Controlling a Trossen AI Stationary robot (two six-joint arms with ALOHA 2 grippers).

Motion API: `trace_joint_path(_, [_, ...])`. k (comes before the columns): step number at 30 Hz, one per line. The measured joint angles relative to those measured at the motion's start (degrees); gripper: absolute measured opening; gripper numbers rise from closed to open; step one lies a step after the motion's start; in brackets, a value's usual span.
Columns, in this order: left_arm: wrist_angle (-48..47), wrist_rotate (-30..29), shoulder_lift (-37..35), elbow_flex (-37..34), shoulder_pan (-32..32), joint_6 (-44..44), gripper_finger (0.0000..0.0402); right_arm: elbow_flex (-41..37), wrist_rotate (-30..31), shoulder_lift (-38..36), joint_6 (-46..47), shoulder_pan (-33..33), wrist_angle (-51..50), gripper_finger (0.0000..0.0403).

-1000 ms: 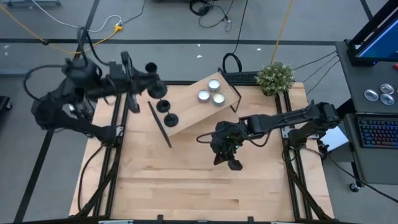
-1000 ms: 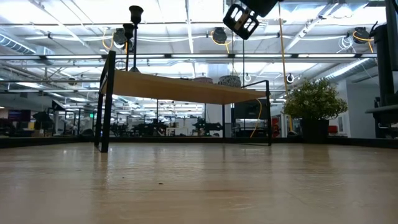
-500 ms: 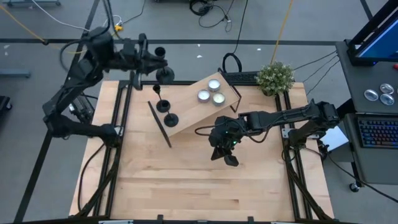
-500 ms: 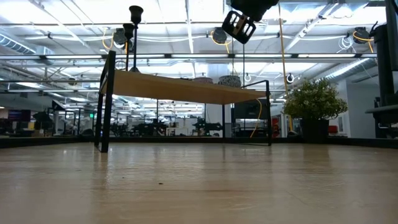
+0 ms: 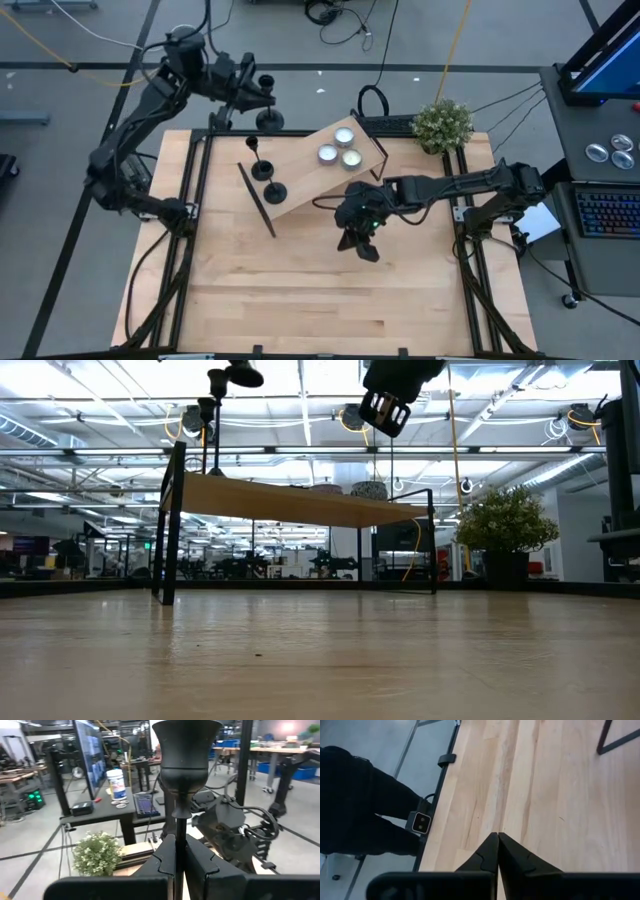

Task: Pick & Place candle stick holders
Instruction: Put the black candle holder on the shelf

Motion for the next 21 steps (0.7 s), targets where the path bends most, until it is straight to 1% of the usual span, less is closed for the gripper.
trace_joint_path(4, [0.0,4.1,1.6,0.0,2.1,1.0,0.0014,0.0,0.0,0.0,0.9,-0.3,-0.1,0.0])
trace_joint_path(12, [-0.5,16.4,5.7,0.0,5.4,2.8,0.0014,0.0,1.7,0.0,3.4,-0.4,-0.2,0.0])
trace_joint_path(17, [-0.8,19.4,7.7,-0.9,5.8,5.3,0.0014,0.0,3.0,0.0,5.6,-0.4,-0.2,0.0])
trace_joint_path(21, [-0.7,21.3,8.1,-3.3,5.8,7.2,0.0014,0.0,3.2,0.0,6.9,-0.4,-0.2,0.0])
